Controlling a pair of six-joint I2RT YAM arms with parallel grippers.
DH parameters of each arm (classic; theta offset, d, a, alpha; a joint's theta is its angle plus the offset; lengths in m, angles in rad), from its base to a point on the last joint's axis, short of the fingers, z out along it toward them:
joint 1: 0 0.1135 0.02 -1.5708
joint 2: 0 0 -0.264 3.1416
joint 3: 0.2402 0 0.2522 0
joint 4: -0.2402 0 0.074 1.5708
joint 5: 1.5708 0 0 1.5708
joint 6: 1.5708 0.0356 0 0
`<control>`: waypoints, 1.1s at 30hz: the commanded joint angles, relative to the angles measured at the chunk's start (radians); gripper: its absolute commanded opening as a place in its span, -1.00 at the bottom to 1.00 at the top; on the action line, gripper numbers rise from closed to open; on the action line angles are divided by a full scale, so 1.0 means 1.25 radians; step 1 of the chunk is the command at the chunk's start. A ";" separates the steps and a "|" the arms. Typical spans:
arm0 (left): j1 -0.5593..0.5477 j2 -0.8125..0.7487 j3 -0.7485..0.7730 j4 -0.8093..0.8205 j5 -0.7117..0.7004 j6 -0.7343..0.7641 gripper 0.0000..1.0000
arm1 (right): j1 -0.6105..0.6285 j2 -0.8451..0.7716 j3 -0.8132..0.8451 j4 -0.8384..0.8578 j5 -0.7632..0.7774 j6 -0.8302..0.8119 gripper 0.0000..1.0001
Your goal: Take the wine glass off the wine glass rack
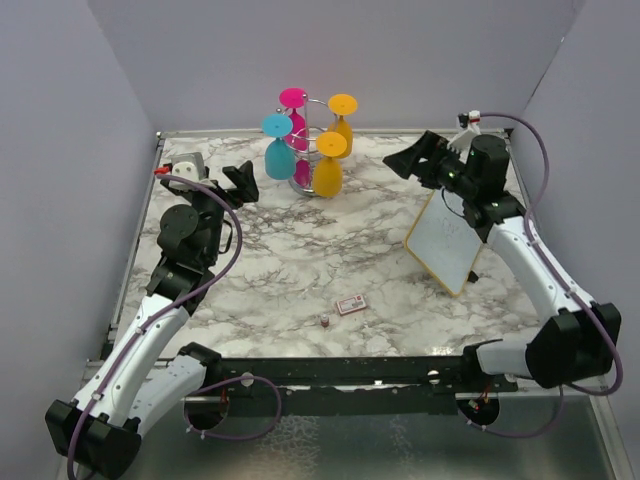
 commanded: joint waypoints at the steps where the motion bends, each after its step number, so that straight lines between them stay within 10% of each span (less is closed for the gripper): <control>1: -0.004 -0.003 0.023 0.023 0.018 0.013 0.96 | 0.032 0.120 0.085 0.047 -0.112 0.136 0.99; 22: -0.048 0.007 0.020 0.025 -0.004 0.049 0.94 | 0.177 0.408 0.045 0.515 -0.011 0.730 0.71; 33: -0.055 0.004 0.020 0.020 -0.022 0.061 0.92 | 0.179 0.423 0.104 0.433 0.113 0.711 0.54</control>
